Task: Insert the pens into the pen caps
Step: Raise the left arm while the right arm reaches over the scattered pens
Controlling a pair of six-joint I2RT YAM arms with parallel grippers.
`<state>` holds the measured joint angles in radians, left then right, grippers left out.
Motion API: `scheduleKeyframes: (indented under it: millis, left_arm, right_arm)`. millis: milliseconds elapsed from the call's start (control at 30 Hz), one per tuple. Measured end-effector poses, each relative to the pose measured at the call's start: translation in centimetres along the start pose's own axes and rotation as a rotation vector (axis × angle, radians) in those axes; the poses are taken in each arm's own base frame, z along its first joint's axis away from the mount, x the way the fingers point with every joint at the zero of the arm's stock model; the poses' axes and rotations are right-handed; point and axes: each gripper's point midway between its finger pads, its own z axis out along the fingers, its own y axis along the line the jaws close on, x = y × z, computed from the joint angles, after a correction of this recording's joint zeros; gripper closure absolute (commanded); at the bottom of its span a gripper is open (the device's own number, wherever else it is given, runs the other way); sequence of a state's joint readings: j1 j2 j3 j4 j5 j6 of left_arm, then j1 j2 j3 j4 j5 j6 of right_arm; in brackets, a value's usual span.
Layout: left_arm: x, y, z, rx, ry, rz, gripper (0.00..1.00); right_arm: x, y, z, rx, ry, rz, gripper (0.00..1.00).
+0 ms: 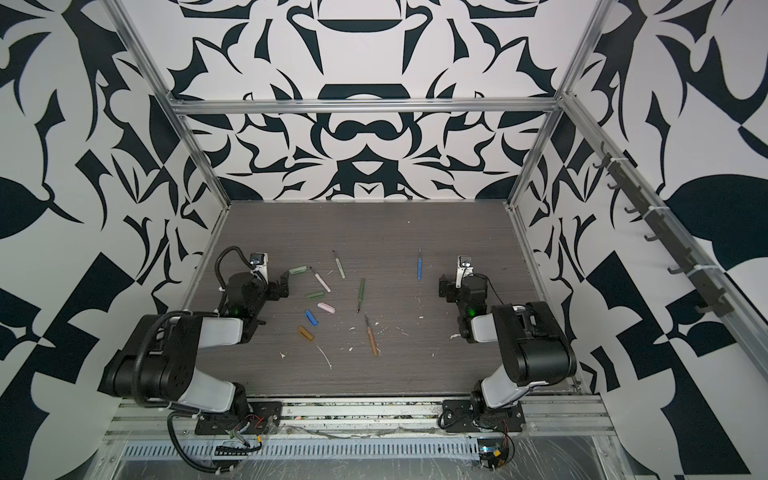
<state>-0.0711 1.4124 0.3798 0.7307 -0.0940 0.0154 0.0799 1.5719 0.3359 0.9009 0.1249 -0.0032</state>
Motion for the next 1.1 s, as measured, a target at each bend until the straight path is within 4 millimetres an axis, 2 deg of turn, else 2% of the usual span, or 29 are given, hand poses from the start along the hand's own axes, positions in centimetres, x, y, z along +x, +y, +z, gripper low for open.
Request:
scheduleKeyframes:
  millis: [67, 133, 167, 267, 333, 367, 400, 500, 533, 567, 633, 700, 767, 800, 867, 933, 1000, 1100]
  left_arm:
    - [-3.7, 0.1, -1.3, -0.002, -0.058, -0.007, 0.01]
    - [-9.1, 0.2, -3.1, -0.002, -0.143, -0.032, 0.01]
    - [-12.5, 0.4, -4.3, -0.004, -0.197, -0.061, 0.01]
    - [-21.2, 1.0, -8.6, -0.010, -0.311, -0.187, 0.01]
    - [-25.6, 1.1, -11.8, 0.008, -0.373, -0.258, 0.01]
    - [-26.9, 1.1, -13.3, 0.019, -0.399, -0.291, 0.01]
    - [-27.8, 1.1, -14.6, 0.033, -0.422, -0.329, 0.01]
    - [-27.9, 0.6, -16.7, 0.103, -0.454, -0.409, 0.01]
    - [-27.5, 0.2, -16.6, 0.130, -0.447, -0.434, 0.01]
    - [-27.1, -0.1, -16.2, 0.150, -0.433, -0.452, 0.01]
    - [-26.1, -0.8, -14.3, 0.190, -0.373, -0.486, 0.01]
    - [-25.1, -1.4, -11.9, 0.212, -0.293, -0.517, 0.05]
    - [-23.9, -2.1, -9.1, 0.228, -0.187, -0.548, 0.08]
    - [-23.2, -2.6, -7.7, 0.237, -0.128, -0.565, 0.09]
    - [-21.9, -3.5, -5.7, 0.258, -0.038, -0.596, 0.10]
    - [-20.4, -4.4, -4.5, 0.275, 0.034, -0.623, 0.12]
    - [-19.0, -5.6, -3.7, 0.302, 0.102, -0.651, 0.13]
    - [-17.3, -7.4, -2.9, 0.358, 0.184, -0.702, 0.14]
  right_arm:
    - [0.0, -0.1, 0.0, 0.006, 0.000, 0.000, 0.00]
    - [0.0, -0.2, 0.0, 0.014, 0.000, 0.001, 0.00]
    - [0.1, -0.3, 0.0, 0.020, 0.003, 0.003, 0.00]
    - [0.0, -0.4, -0.2, 0.033, 0.048, -0.005, 0.00]
    - [-2.2, -0.6, -0.5, 0.068, 0.057, -0.013, 0.00]
    - [-3.8, -0.5, -0.7, 0.081, 0.053, -0.005, 0.00]
    - [-6.1, -0.1, -1.1, 0.086, 0.042, 0.015, 0.00]
    - [-14.8, 0.0, -3.4, 0.107, -0.043, 0.175, 0.01]
    - [-17.2, -0.5, -4.6, 0.121, -0.080, 0.268, 0.19]
    - [-18.8, -1.1, -5.6, 0.120, -0.110, 0.337, 0.31]
    - [-20.1, -2.6, -7.2, 0.119, -0.127, 0.439, 0.42]
    - [-19.2, -3.2, -7.4, 0.119, -0.065, 0.477, 0.48]
    - [-17.3, -2.3, -6.4, 0.098, 0.050, 0.473, 0.53]
    - [-16.3, -1.3, -5.8, 0.077, 0.119, 0.454, 0.56]
    - [-14.0, 1.2, -4.7, 0.044, 0.244, 0.400, 0.56]
    - [-11.7, 4.2, -4.4, 0.002, 0.347, 0.325, 0.55]
    - [-9.4, 7.9, -5.2, -0.059, 0.439, 0.228, 0.59]
    - [-7.1, 12.6, -6.7, -0.147, 0.525, 0.096, 0.65]
